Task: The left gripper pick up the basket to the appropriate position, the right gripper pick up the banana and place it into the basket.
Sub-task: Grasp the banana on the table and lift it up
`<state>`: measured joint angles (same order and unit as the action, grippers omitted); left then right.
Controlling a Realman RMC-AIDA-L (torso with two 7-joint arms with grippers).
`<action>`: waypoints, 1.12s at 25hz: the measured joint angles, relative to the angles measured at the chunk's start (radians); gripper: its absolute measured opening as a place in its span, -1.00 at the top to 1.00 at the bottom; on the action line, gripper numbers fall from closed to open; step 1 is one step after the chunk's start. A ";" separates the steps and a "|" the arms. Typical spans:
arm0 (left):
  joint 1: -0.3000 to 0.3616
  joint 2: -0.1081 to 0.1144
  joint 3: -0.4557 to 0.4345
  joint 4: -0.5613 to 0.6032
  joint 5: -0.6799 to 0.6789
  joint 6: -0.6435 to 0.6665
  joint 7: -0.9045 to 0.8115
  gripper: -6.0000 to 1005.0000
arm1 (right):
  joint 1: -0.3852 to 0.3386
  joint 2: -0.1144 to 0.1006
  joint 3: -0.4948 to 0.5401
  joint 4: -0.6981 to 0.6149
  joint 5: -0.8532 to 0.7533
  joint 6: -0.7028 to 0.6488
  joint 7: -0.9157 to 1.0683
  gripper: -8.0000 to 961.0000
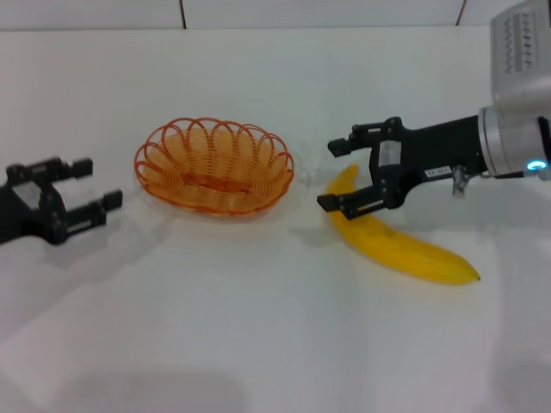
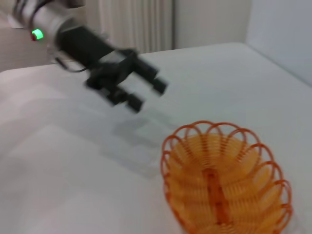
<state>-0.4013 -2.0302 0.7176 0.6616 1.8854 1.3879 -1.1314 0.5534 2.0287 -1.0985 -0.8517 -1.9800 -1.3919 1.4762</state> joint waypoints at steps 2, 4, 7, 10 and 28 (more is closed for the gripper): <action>0.001 -0.003 0.000 -0.008 0.033 -0.002 0.000 -0.33 | -0.005 0.004 -0.012 -0.035 -0.010 0.012 0.035 -0.81; 0.002 -0.004 0.000 -0.019 0.045 -0.006 0.002 -0.33 | -0.014 0.005 -0.024 -0.087 -0.036 0.010 0.093 -0.81; -0.001 -0.003 -0.002 -0.031 0.046 -0.008 0.004 -0.33 | -0.043 0.009 -0.063 -0.205 -0.098 0.003 0.208 -0.81; -0.003 -0.002 0.000 -0.032 0.048 -0.008 0.005 -0.33 | -0.070 0.010 -0.129 -0.319 -0.167 -0.013 0.342 -0.80; -0.002 -0.002 -0.001 -0.039 0.049 -0.008 0.021 -0.33 | -0.043 0.010 -0.288 -0.365 -0.409 -0.065 0.608 -0.79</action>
<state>-0.4030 -2.0324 0.7164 0.6228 1.9343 1.3798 -1.1108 0.5105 2.0392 -1.3869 -1.2166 -2.3890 -1.4568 2.0843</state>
